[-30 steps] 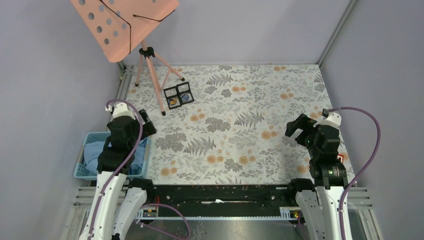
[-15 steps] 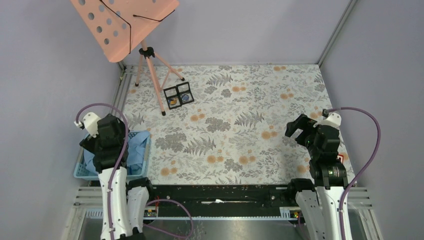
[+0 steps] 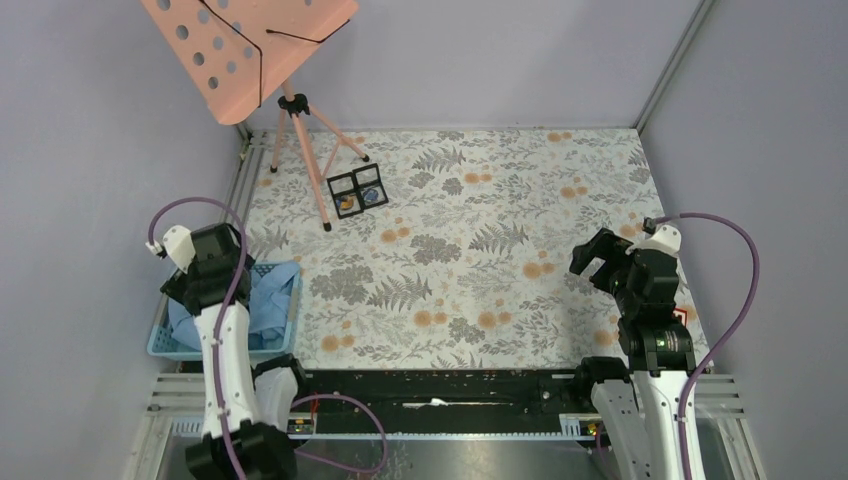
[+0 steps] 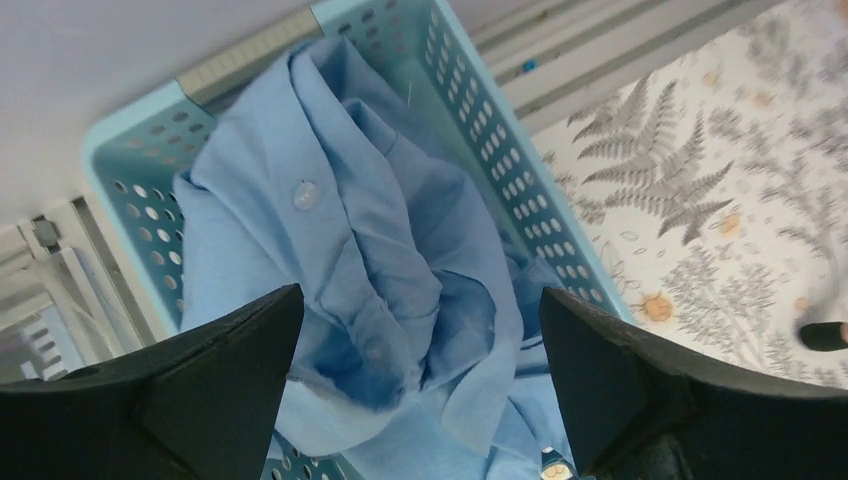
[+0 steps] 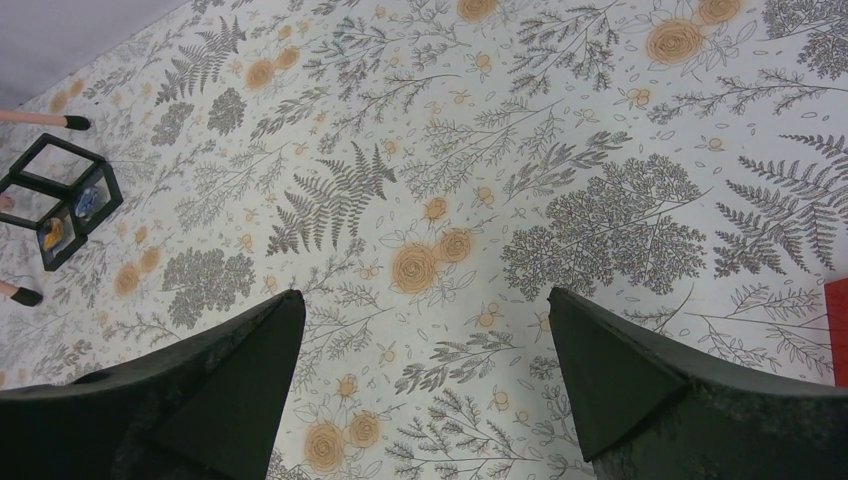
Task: Pin the brooch onto the clothing
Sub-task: Pick up the clothes from the bin.
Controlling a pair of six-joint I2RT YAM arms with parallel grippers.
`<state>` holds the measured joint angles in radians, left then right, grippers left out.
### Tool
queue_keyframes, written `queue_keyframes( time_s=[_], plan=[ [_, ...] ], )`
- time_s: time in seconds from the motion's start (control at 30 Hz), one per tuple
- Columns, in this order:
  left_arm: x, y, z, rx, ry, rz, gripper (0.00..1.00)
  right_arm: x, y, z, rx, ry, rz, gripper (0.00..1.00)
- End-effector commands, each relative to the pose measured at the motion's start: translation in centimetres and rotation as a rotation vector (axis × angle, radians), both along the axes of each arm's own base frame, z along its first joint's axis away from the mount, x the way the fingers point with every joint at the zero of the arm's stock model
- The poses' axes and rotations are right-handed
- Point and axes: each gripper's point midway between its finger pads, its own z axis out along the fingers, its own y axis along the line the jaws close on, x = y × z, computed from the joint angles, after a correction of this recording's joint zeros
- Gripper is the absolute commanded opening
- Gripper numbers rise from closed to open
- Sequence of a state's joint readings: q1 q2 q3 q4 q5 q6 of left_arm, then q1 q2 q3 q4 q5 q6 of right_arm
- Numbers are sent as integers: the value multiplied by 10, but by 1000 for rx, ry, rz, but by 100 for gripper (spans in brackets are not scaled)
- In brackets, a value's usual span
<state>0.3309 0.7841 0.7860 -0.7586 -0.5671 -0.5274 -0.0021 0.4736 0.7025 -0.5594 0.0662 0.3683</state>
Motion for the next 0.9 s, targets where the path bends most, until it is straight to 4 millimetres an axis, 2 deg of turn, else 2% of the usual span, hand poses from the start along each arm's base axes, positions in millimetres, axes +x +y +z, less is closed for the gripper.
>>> queue_keyframes(
  time_s=[0.0, 0.17, 0.2, 0.3, 0.37, 0.57, 0.73, 0.8, 0.87],
  plan=[
    [24, -3, -15, -119, 23, -81, 97, -2, -2, 13, -5, -32, -6, 100],
    [27, -5, -32, -196, 28, -80, 95, -2, -1, 12, -2, -32, -4, 100],
    [28, -6, -33, -205, 28, -90, 90, -2, -1, 12, -3, -30, -3, 100],
    [30, -10, -33, -219, 22, -114, 54, -2, -1, 12, -2, -32, -3, 100],
    [32, -12, -30, -218, 8, -134, 34, -3, 0, 13, 0, -35, -2, 100],
    [39, -18, -8, -184, -73, -205, 1, -3, -1, 14, -1, -42, -4, 100],
    [40, -30, 27, -131, -159, -310, 0, -4, 3, 18, 5, -54, 15, 100],
    [39, -40, 52, -126, -210, -346, 0, -4, 9, 20, 16, -59, 54, 100],
    [42, -54, 87, -132, -288, -403, 0, -4, 26, 27, 50, -74, 143, 100]
  ],
)
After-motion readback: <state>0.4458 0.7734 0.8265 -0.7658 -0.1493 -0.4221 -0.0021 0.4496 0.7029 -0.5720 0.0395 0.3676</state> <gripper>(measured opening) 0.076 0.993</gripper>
